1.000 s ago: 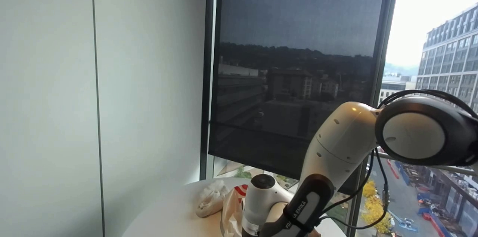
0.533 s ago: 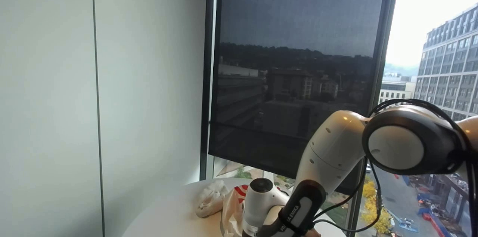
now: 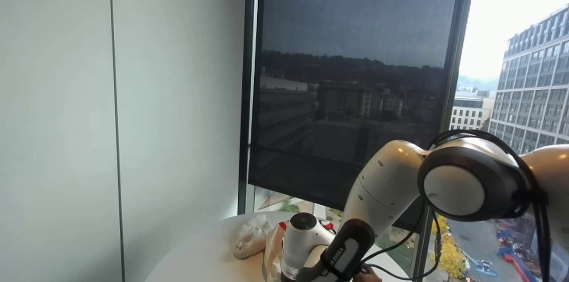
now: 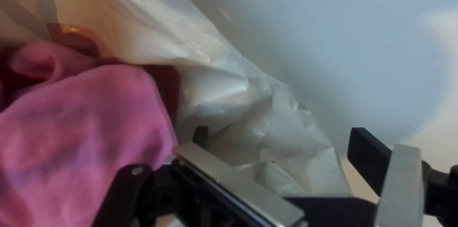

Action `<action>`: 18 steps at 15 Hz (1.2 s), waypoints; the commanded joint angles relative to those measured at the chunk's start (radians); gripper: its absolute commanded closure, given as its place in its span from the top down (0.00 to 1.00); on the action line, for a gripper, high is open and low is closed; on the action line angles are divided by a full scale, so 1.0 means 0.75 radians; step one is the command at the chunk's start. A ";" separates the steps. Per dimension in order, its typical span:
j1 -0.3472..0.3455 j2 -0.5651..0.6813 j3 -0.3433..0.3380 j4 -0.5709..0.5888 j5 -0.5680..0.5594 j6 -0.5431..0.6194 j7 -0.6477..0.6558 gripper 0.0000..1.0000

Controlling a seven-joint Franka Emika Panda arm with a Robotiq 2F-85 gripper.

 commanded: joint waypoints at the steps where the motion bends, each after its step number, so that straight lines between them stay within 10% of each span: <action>1: 0.019 0.076 -0.014 0.114 0.036 0.001 -0.010 1.00; 10: 0.137 0.205 -0.185 0.273 0.018 0.005 0.055 1.00; 18: 0.170 0.201 -0.198 0.263 0.006 0.025 0.056 0.27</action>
